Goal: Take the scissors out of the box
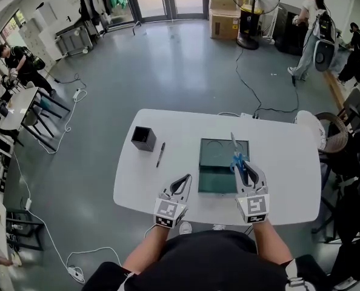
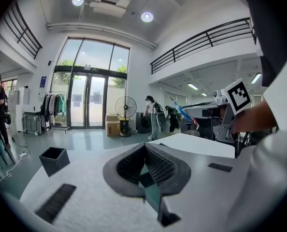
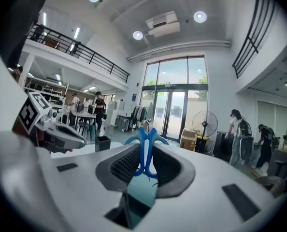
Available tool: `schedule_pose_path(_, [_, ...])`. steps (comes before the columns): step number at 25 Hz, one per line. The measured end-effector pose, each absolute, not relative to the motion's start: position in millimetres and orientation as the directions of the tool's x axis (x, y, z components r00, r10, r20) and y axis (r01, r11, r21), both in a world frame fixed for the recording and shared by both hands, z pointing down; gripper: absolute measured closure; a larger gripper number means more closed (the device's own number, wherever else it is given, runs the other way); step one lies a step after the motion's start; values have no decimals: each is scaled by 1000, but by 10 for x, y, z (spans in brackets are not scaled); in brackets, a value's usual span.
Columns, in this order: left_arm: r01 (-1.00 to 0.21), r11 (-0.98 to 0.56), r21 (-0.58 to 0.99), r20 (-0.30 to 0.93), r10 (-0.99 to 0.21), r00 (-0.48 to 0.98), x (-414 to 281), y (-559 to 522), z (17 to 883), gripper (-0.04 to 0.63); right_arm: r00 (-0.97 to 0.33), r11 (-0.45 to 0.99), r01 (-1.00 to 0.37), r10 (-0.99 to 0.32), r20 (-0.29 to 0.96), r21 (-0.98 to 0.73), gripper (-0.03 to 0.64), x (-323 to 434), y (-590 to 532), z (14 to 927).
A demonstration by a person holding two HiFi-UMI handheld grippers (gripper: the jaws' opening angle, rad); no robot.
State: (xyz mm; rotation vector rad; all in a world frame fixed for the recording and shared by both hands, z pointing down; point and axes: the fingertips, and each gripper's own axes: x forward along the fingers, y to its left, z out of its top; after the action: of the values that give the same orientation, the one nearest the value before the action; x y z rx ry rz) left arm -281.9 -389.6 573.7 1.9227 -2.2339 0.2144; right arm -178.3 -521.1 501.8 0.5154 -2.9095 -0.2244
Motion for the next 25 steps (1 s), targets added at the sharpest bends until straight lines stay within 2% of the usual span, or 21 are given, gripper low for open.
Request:
schedule_pose_path(7, [-988, 151, -8, 188, -971, -150, -2903, -3919, 5529, 586, -886, 883, -463, -464, -11, 81, 526, -1535, -5410, 4707])
schedule_pose_path(25, [-989, 143, -41, 188, -971, -148, -2753, -3994, 5437, 586, -864, 860, -504, -502, -47, 86, 526, -1283, -5559, 4605])
